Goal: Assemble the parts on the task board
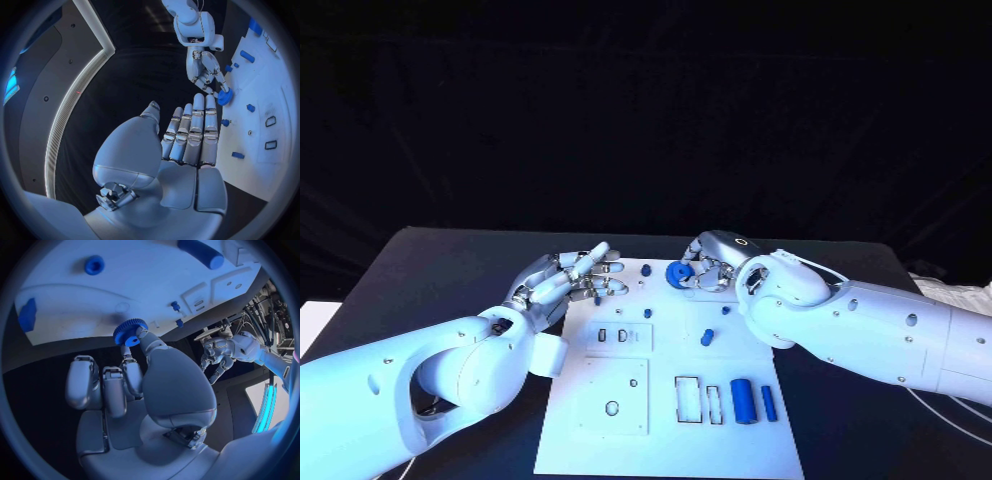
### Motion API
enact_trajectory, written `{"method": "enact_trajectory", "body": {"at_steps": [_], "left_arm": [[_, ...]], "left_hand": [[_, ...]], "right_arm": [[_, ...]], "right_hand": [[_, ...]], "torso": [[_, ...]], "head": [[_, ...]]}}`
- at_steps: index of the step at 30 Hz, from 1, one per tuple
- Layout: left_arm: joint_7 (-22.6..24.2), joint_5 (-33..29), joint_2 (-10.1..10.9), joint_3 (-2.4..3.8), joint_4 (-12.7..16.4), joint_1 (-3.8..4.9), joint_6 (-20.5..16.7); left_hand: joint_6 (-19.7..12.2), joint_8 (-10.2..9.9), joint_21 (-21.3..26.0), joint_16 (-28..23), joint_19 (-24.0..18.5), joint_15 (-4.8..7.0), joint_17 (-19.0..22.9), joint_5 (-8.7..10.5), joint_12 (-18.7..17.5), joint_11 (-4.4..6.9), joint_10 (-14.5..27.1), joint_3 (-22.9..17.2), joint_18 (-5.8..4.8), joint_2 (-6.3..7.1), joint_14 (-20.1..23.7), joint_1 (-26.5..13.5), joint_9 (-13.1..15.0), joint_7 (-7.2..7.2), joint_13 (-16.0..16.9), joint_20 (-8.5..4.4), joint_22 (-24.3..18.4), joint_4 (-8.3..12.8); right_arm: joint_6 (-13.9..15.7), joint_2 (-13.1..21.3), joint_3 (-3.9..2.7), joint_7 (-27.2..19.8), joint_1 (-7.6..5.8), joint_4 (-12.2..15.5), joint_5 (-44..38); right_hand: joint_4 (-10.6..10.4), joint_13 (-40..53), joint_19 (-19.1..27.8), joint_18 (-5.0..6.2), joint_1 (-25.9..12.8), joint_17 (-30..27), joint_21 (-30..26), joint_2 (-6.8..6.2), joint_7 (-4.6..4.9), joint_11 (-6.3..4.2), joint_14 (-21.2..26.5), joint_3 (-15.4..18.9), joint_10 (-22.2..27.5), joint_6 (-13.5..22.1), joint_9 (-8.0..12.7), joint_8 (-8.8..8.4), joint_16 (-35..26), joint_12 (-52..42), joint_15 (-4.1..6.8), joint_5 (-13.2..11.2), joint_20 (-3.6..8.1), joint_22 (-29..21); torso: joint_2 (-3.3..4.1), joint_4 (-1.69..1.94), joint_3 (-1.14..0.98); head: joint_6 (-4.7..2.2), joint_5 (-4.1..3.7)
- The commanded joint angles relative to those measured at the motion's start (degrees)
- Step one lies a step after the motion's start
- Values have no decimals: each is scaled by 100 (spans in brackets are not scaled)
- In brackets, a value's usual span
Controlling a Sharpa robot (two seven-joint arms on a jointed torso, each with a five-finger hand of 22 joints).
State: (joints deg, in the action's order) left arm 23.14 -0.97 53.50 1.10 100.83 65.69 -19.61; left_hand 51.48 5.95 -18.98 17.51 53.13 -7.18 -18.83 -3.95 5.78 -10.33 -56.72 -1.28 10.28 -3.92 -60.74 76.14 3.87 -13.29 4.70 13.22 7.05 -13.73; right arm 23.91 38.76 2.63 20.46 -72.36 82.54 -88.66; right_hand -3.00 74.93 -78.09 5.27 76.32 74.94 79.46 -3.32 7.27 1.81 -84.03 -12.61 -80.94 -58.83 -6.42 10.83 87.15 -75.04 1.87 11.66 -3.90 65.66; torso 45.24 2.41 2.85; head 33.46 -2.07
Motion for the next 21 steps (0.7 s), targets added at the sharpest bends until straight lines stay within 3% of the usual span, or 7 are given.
{"method": "enact_trajectory", "body": {"at_steps": [1,16,21], "left_arm": [[24,-5,-17,4,-4,5,115],[25,-5,-78,3,-65,4,129],[26,-5,-87,3,-66,4,130]], "left_hand": [[-32,-20,19,35,-22,-3,-8,-9,-17,-26,26,17,17,-40,37,13,-1,-67,-6,20,-9,2],[-32,-20,19,35,-22,-3,-8,-9,-17,-26,26,17,17,-40,37,13,-1,-67,-6,20,-9,2],[-32,-20,19,35,-22,-3,-8,-9,-17,-26,26,17,17,-40,37,13,-1,-67,-6,20,-9,2]], "right_arm": [[102,-105,-2,-1,-7,-5,-119],[-39,-609,16,1,4,-307,-121],[-85,-737,23,-15,32,-401,-109]], "right_hand": [[-24,108,-31,-60,-82,1074,20,4,-62,-3,-508,-4,-25,-65,-75,5,13,10,38,-1,-6,7],[-48,93,-29,-60,-118,1058,20,10,-49,6,-504,-28,-10,-24,-70,-22,3,39,34,-27,-6,5],[-52,87,-26,-59,-124,1059,18,10,-47,9,-504,-30,-6,-18,-69,-27,3,47,33,-33,-6,0]], "torso": [[1,12,6],[1,1,7],[8,-2,2]], "head": [[7,1],[39,9],[41,87]]}}
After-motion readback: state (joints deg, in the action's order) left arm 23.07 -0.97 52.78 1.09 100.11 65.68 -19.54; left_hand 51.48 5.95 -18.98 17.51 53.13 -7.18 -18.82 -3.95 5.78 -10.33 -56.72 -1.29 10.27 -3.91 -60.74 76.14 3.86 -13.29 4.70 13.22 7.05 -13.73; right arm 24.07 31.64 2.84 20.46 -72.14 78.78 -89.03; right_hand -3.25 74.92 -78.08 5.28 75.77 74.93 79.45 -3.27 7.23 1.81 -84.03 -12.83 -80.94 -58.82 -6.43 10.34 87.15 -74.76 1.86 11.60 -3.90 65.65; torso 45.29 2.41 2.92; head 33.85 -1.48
